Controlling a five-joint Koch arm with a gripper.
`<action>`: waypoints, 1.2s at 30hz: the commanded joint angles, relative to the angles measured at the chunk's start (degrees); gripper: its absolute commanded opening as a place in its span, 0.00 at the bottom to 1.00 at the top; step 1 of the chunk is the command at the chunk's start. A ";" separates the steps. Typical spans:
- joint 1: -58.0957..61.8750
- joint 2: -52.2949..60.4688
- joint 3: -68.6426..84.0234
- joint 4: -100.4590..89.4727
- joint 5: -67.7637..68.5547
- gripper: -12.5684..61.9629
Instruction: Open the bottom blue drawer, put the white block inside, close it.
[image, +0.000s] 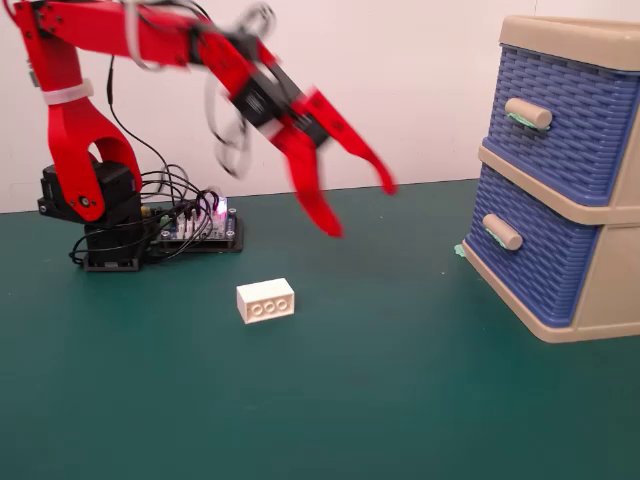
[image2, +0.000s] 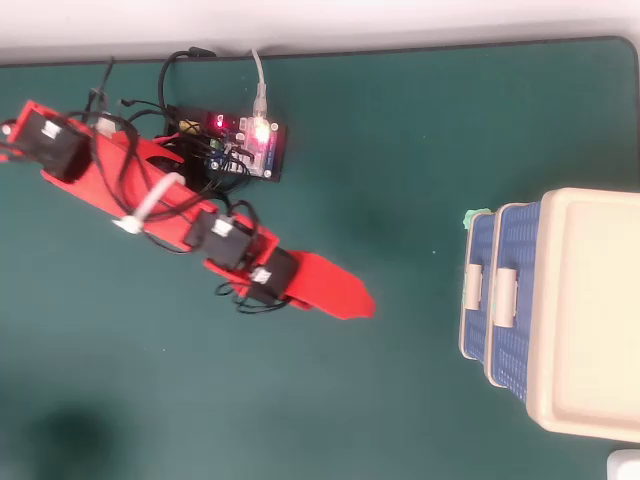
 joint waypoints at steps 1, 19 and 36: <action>-2.81 -1.93 1.93 -22.59 2.64 0.62; -10.28 -39.55 -4.66 -78.57 6.94 0.62; -11.60 -46.93 -27.16 -59.50 7.12 0.23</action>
